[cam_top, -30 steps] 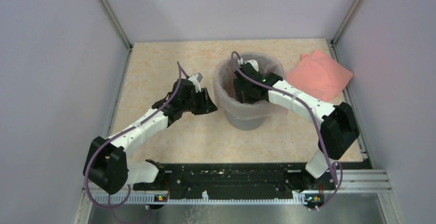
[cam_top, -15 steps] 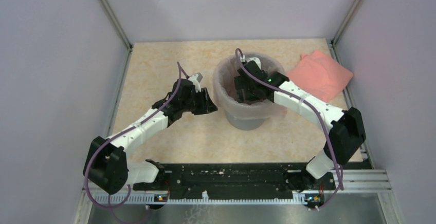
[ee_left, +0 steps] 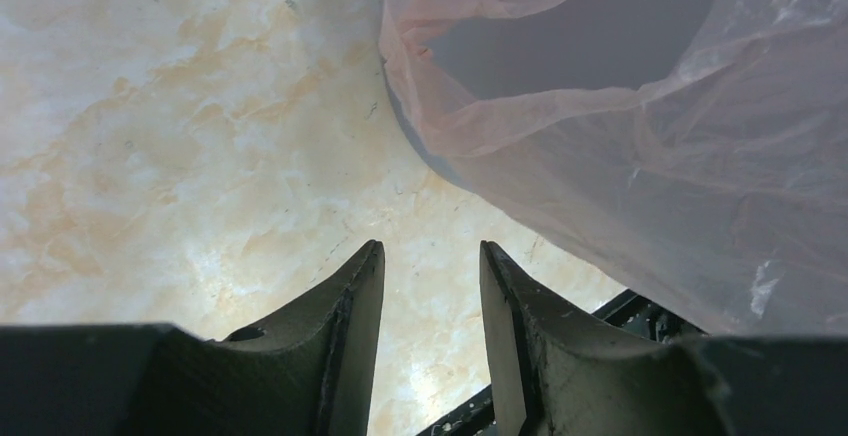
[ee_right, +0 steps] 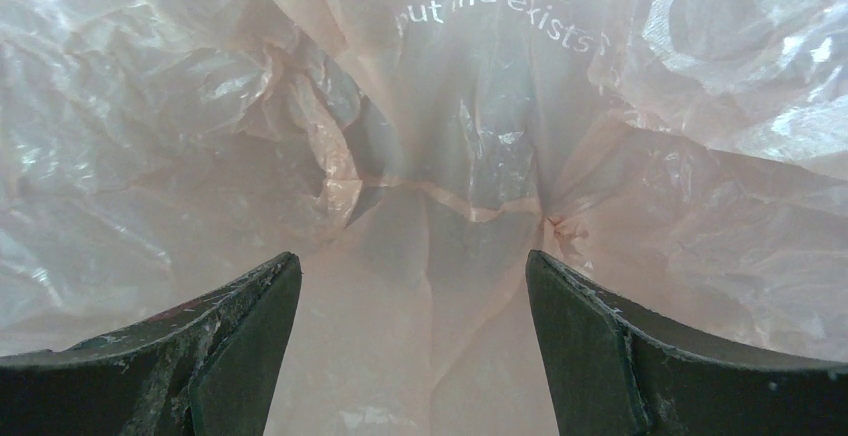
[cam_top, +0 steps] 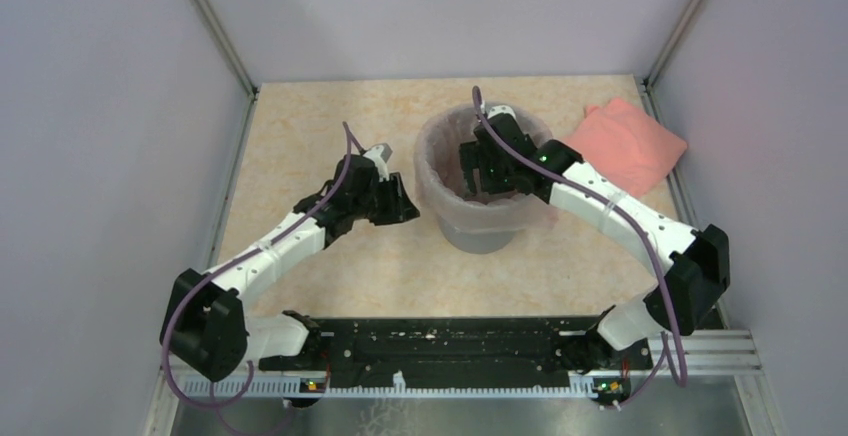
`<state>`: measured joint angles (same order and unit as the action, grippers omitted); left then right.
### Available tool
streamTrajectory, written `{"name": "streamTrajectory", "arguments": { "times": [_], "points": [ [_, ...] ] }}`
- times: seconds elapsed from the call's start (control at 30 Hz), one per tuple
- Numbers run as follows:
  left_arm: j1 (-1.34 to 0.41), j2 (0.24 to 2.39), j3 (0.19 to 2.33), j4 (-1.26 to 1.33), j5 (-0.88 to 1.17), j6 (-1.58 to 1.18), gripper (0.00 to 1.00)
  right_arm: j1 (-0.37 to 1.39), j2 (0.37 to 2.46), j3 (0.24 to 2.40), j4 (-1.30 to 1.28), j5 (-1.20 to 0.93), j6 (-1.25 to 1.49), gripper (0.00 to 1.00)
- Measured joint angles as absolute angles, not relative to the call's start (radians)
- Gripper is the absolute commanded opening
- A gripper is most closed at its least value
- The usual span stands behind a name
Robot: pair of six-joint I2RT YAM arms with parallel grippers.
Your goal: Put the trash bags into the trash bin
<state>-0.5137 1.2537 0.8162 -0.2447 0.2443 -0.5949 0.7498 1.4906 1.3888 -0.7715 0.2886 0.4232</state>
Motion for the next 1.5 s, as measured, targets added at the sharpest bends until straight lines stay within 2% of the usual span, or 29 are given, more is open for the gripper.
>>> {"name": "streamTrajectory", "arguments": {
  "times": [0.27,0.63,1.0,1.2,1.5],
  "points": [
    [-0.514,1.151,0.825,-0.332,0.186,-0.564,0.55,0.75,1.438,1.435,-0.779,0.258,0.422,0.83],
    [-0.514,1.052,0.979,-0.412,0.158,-0.512,0.69,0.75,1.413,1.591,-0.815,0.238,0.421,0.83],
    [-0.514,1.106,1.201,-0.411,0.194,-0.467,0.84,0.712,1.293,1.648,-0.905,0.432,0.425,0.92],
    [-0.545,1.252,1.266,-0.418,0.194,-0.433,0.86,0.579,1.218,1.526,-0.898,0.416,0.444,0.95],
    [-0.595,1.365,1.283,-0.426,0.133,-0.398,0.84,0.559,1.281,1.407,-0.831,0.361,0.466,0.94]
  ]
}}
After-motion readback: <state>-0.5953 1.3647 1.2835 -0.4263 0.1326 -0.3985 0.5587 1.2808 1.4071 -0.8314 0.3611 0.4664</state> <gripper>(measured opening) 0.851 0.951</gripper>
